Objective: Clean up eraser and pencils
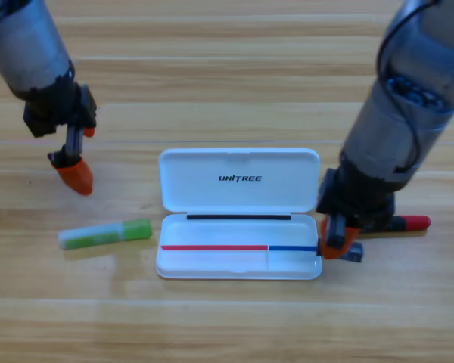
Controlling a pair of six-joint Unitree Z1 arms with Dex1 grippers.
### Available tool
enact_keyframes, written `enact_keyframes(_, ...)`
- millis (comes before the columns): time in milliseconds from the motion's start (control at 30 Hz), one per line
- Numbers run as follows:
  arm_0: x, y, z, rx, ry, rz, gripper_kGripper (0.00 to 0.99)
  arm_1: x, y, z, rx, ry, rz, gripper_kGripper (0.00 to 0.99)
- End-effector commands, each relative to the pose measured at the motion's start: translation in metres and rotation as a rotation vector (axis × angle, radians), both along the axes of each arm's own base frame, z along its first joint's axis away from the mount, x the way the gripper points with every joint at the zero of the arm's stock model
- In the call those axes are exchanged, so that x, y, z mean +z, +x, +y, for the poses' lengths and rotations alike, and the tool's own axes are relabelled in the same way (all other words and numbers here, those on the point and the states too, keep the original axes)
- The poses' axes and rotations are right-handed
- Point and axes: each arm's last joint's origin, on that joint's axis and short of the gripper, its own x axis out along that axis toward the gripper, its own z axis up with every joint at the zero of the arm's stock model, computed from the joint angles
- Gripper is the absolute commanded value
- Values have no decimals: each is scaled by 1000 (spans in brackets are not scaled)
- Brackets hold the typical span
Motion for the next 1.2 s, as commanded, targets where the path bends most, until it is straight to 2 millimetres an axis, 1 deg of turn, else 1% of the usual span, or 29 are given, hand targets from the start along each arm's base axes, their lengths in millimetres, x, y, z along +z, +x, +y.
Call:
enact_keyframes(33,-34,6,5,41,31,70,959,-32,2,27,99,-71,15,0)
enact_keyframes(300,-55,-11,13,41,35,93,980,-42,12,41,123,-68,6,0)
enact_keyframes(500,-65,-20,12,23,35,94,956,-48,19,50,129,-64,1,0)
enact_keyframes(733,-72,-24,12,18,33,92,933,-56,23,55,129,-71,7,0)
enact_keyframes(1200,-84,-26,9,29,17,79,934,-55,23,55,129,-67,4,0)
